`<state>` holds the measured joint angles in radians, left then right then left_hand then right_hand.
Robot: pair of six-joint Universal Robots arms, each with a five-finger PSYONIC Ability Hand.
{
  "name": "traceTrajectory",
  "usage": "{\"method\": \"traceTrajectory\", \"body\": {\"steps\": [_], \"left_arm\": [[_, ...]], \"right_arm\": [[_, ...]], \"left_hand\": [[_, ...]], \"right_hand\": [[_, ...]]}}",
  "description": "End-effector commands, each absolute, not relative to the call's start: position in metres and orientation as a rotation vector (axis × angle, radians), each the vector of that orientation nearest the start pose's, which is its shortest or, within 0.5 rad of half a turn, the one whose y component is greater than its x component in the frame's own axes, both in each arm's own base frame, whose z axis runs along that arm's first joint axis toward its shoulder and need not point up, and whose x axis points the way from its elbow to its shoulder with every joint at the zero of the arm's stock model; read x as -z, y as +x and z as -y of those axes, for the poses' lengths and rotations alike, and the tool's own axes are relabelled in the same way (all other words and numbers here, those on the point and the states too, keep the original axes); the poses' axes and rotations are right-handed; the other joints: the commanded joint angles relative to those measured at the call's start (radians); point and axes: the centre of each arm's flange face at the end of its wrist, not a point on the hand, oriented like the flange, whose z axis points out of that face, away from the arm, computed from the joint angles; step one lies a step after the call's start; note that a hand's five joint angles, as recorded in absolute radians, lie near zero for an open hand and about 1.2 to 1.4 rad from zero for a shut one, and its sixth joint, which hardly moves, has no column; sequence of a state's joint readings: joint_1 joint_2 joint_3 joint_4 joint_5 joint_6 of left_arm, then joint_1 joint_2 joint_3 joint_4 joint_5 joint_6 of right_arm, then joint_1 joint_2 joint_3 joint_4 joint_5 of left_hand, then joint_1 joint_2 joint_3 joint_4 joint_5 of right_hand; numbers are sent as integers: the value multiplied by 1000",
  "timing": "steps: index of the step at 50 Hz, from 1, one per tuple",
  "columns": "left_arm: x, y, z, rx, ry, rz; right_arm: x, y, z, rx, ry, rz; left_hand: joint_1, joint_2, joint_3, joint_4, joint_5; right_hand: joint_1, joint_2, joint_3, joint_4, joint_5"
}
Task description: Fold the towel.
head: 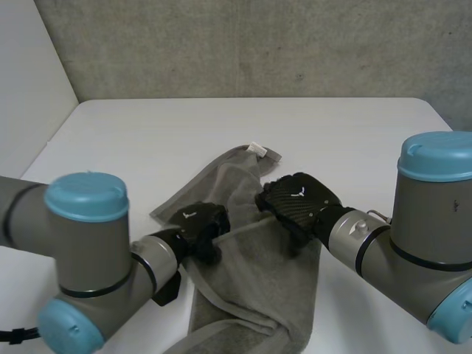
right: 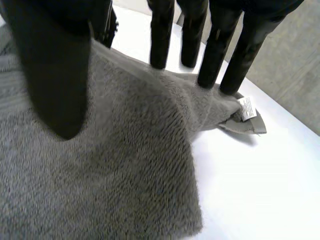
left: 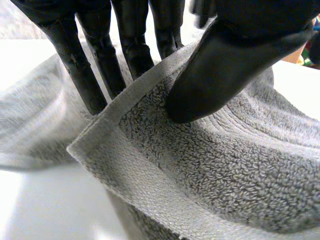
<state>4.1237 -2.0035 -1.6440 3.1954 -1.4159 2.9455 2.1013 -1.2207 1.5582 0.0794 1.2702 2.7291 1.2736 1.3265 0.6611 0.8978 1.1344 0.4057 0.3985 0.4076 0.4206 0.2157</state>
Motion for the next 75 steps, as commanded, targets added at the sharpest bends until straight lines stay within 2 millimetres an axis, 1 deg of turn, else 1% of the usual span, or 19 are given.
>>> {"method": "traceTrajectory", "body": {"steps": [1, 11, 22, 33, 39, 42, 44, 50, 55, 57, 58, 60, 62, 63, 65, 67, 68, 71, 75], "left_arm": [[-171, -288, 185, -1304, -561, 2205], [-172, -257, 173, -1396, -694, 2265], [-195, -230, 176, -1546, -668, 2248], [-216, -208, 192, -1664, -589, 2203], [-212, -202, 200, -1675, -588, 2235], [-212, -200, 203, -1682, -583, 2243], [-211, -196, 208, -1689, -567, 2255], [-209, -196, 225, -1690, -553, 2271], [-215, -200, 251, -1725, -553, 2248], [-222, -202, 263, -1760, -554, 2223], [-230, -203, 275, -1799, -555, 2195], [-245, -206, 292, -1863, -554, 2146], [-262, -209, 307, -1934, -552, 2089], [-284, -212, 320, -2023, -552, 2013], [-310, -215, 331, -2120, -545, 1912], [-359, -218, 345, -2316, -502, 1711], [-359, -218, 345, -2317, -502, 1710], [-389, -216, 350, -2450, -426, 1563], [-391, -216, 351, -2454, -373, 1515]], "right_arm": [[-212, 309, 215, 1567, -1304, -1974], [-239, 332, 246, 1676, -1436, -1822], [-187, 372, 262, 1409, -1776, -1749], [-172, 375, 265, 1275, -1801, -1778], [-175, 375, 261, 1254, -1795, -1759], [-177, 375, 256, 1211, -1793, -1747], [-179, 375, 251, 1165, -1790, -1728], [-184, 377, 254, 1198, -1790, -1713], [-202, 384, 268, 1349, -1771, -1670], [-239, 395, 302, 1743, -1642, -1631], [-239, 395, 302, 1746, -1640, -1631], [-290, 400, 333, 2191, -1319, -1564], [-323, 398, 343, 2401, -1067, -1497], [-323, 398, 343, 2403, -1064, -1496], [-373, 383, 353, 2619, -597, -1375], [-385, 376, 353, 2642, -459, -1358], [-395, 372, 350, 2648, -409, -1344], [-395, 374, 348, 2635, -457, -1345], [-350, 391, 339, 2436, -865, -1459]], "left_hand": [[123, 70, 735, 498, 87], [123, 70, 735, 498, 87], [123, 70, 735, 498, 87], [123, 70, 735, 498, 87], [123, 70, 735, 498, 87], [123, 70, 735, 498, 87], [123, 70, 735, 498, 87], [123, 70, 735, 498, 87], [123, 70, 735, 498, 87], [123, 70, 735, 498, 87], [123, 70, 735, 498, 87], [123, 70, 735, 498, 87], [123, 70, 735, 498, 87], [123, 70, 735, 498, 87], [123, 70, 735, 498, 87], [123, 70, 735, 498, 87], [123, 70, 735, 498, 87], [123, 70, 735, 498, 87], [123, 70, 735, 498, 87]], "right_hand": [[-231, -224, -233, -246, -216], [-231, -224, -233, -246, -216], [-231, -224, -233, -246, -216], [-231, -224, -233, -246, -216], [117, 124, 115, 102, 132], [472, 479, 470, 457, 487], [988, 995, 986, 973, 1003], [991, 998, 989, 976, 1006], [991, 998, 989, 976, 1006], [991, 998, 989, 976, 1006], [991, 998, 989, 976, 1006], [991, 998, 989, 976, 1006], [991, 998, 989, 976, 1006], [991, 998, 989, 976, 1006], [991, 998, 989, 976, 1006], [991, 998, 989, 976, 1006], [991, 998, 989, 976, 1006], [991, 998, 989, 976, 1006], [991, 998, 989, 976, 1006]]}}
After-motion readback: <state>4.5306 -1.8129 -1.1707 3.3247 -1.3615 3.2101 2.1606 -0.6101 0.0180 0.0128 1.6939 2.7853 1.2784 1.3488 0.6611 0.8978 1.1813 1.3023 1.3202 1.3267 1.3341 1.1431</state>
